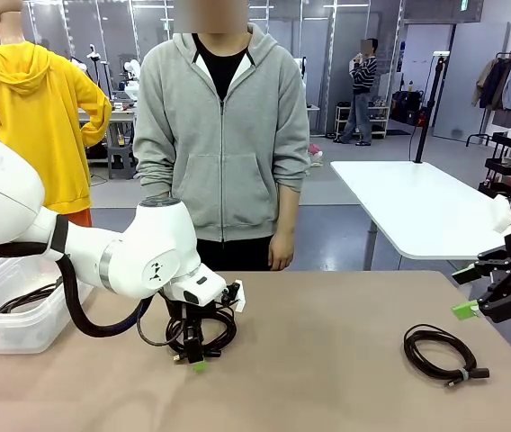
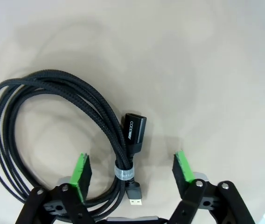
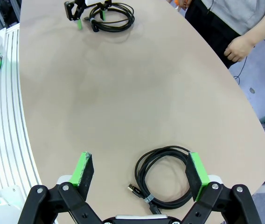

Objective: Organize and store the cables.
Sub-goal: Place the USB Extension Cable into the Organizing box.

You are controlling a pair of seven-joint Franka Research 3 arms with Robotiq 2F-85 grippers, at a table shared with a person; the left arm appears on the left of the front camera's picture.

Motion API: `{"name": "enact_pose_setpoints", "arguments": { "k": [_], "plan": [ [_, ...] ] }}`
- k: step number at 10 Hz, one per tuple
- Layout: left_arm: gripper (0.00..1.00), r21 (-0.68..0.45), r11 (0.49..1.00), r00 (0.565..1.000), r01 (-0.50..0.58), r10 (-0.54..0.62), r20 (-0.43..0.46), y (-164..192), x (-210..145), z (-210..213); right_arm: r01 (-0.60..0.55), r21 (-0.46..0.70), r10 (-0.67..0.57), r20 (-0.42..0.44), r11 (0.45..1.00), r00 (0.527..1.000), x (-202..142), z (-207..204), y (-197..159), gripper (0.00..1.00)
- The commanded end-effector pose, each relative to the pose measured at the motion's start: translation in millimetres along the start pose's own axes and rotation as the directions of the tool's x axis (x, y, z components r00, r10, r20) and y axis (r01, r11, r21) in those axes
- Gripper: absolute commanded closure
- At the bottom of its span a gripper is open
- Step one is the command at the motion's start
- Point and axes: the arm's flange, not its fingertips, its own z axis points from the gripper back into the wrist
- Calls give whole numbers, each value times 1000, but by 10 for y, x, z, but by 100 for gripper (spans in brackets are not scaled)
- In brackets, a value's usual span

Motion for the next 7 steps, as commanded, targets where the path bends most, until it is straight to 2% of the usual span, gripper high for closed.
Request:
{"name": "enact_pose_setpoints", "arguments": {
  "k": [1, 2, 4, 5, 7],
  "plan": [
    [96, 14, 1000, 999, -12, 12, -52, 16, 41, 74, 27, 2, -27, 6, 1000, 1000, 31, 2, -1, 0],
    [100, 11, 1000, 999, -10, 11, -53, -1, 36, 84, 27, 2, -27, 6, 1000, 1000, 31, 2, -1, 0],
    [100, 9, 1000, 999, -5, 6, -48, -9, 33, 91, 27, 2, -27, 6, 1000, 1000, 31, 2, -1, 0],
    [97, 9, 1000, 999, -2, 2, -44, -11, 37, 99, 27, 2, -27, 6, 1000, 1000, 31, 2, -1, 0],
    [100, 16, 1000, 999, 6, -5, -44, -42, 48, 159, 27, 2, -27, 6, 1000, 1000, 31, 2, -1, 0]
  ]
}}
